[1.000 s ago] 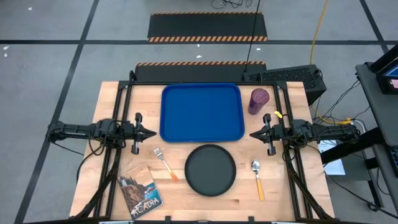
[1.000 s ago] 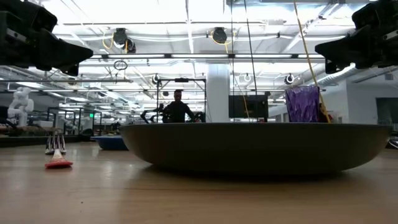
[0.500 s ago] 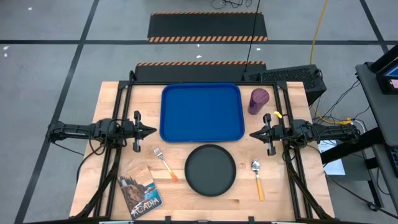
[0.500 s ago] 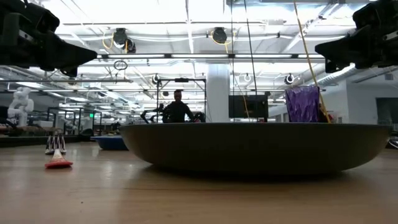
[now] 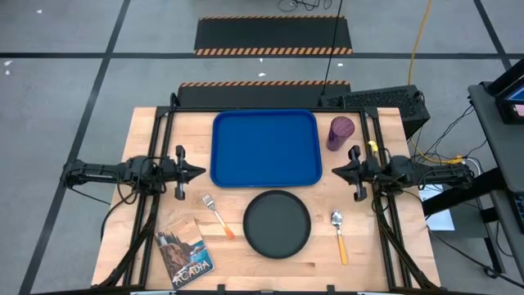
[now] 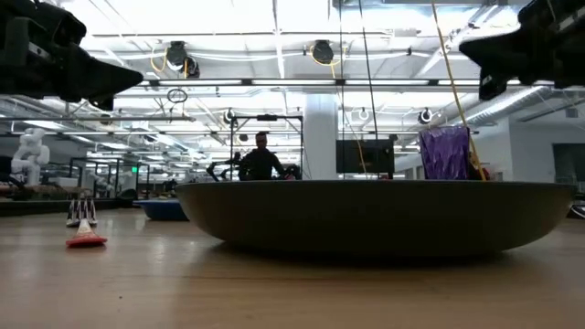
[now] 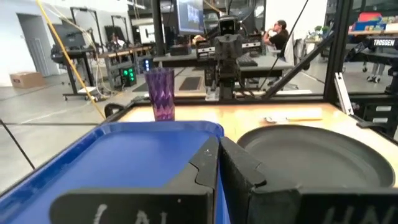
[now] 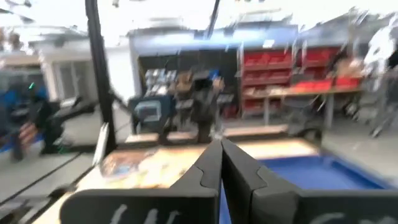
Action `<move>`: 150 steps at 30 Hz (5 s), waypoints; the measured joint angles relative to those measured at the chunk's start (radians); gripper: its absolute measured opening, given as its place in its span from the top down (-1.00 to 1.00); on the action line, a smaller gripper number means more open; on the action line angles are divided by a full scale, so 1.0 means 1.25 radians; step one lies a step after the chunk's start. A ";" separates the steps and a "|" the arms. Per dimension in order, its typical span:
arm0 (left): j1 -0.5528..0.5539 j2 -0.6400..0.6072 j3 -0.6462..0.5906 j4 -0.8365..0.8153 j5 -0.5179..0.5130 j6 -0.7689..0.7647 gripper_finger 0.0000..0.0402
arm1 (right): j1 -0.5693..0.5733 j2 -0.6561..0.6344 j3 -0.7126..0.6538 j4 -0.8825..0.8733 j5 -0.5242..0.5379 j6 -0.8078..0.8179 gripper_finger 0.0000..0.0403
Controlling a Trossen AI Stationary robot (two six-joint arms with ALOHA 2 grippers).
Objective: Pick and place plate/cup/fork/spoon on tray
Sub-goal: Put the violet cup on the blue serving tray
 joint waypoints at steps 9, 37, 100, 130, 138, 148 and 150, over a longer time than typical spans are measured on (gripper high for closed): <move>0.000 0.000 0.000 0.140 0.002 -0.003 0.90 | 0.000 0.167 0.271 -0.083 0.004 -0.050 1.00; 0.000 0.000 0.000 0.316 -0.084 0.080 0.90 | -0.052 0.984 1.381 -1.310 0.337 0.035 1.00; -0.101 0.796 0.703 -0.169 -0.088 0.064 0.90 | -0.510 0.958 0.876 -1.095 0.057 -0.354 0.13; -0.088 0.796 0.703 -0.150 -0.088 0.121 0.90 | -0.450 1.049 1.112 -1.128 0.210 -0.367 0.99; -0.045 0.796 0.703 -0.152 -0.088 0.108 0.90 | -0.450 1.205 1.319 -1.182 0.211 -0.420 0.99; -0.038 0.796 0.702 -0.178 -0.088 0.096 0.90 | -0.481 1.356 1.486 -1.199 0.147 -0.502 1.00; -0.038 0.796 0.702 -0.178 -0.088 0.091 0.90 | -0.494 1.369 1.494 -1.197 0.118 -0.508 1.00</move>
